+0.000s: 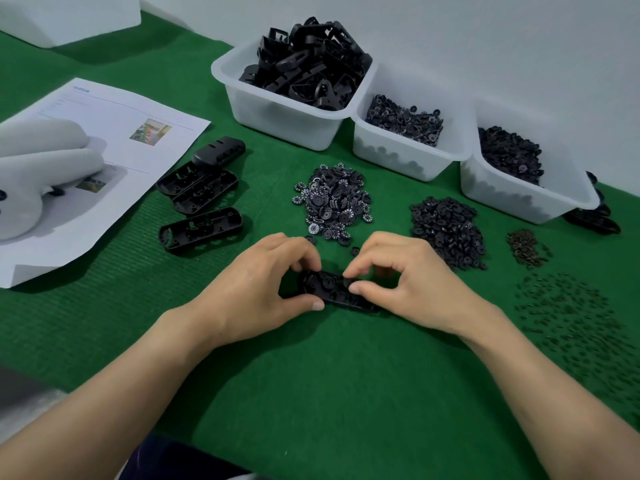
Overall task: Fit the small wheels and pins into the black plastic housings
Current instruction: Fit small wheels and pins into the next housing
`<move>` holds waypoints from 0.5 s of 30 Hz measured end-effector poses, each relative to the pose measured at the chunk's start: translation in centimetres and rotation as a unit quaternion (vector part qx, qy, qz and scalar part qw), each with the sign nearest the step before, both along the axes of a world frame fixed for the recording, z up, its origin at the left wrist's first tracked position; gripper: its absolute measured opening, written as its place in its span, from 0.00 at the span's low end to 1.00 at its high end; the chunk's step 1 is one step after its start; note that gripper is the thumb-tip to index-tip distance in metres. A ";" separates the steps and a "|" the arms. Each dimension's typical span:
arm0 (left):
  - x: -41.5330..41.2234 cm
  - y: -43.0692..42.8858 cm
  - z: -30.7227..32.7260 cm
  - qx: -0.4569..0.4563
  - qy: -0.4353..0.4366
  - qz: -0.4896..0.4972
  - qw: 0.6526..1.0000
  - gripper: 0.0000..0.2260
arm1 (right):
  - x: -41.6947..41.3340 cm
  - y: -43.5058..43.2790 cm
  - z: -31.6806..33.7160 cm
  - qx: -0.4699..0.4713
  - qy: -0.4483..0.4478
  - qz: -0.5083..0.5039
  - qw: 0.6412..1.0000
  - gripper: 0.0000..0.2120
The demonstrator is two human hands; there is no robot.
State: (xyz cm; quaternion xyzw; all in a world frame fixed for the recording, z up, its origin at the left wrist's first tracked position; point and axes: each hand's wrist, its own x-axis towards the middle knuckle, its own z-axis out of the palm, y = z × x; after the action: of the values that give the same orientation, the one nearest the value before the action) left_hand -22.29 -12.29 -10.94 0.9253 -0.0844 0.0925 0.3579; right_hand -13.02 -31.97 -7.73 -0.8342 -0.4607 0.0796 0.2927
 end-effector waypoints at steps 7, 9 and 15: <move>0.1 -0.1 -0.1 -0.003 0.007 0.002 1.000 0.15 | -0.2 0.2 -0.2 -0.020 -0.047 0.012 0.999 0.05; 0.1 0.0 -0.1 -0.005 0.007 0.005 1.000 0.15 | -0.3 0.4 -0.1 -0.036 -0.076 0.028 0.996 0.05; 0.1 0.0 -0.1 -0.011 0.014 0.004 1.000 0.15 | 1.6 -0.1 -0.3 0.027 -0.019 -0.143 0.989 0.08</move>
State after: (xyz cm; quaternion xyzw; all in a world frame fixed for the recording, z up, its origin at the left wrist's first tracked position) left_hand -22.16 -12.27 -11.02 0.9230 -0.0743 0.0819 0.3685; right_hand -11.43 -32.11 -8.03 -0.8845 -0.3443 0.0083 0.3146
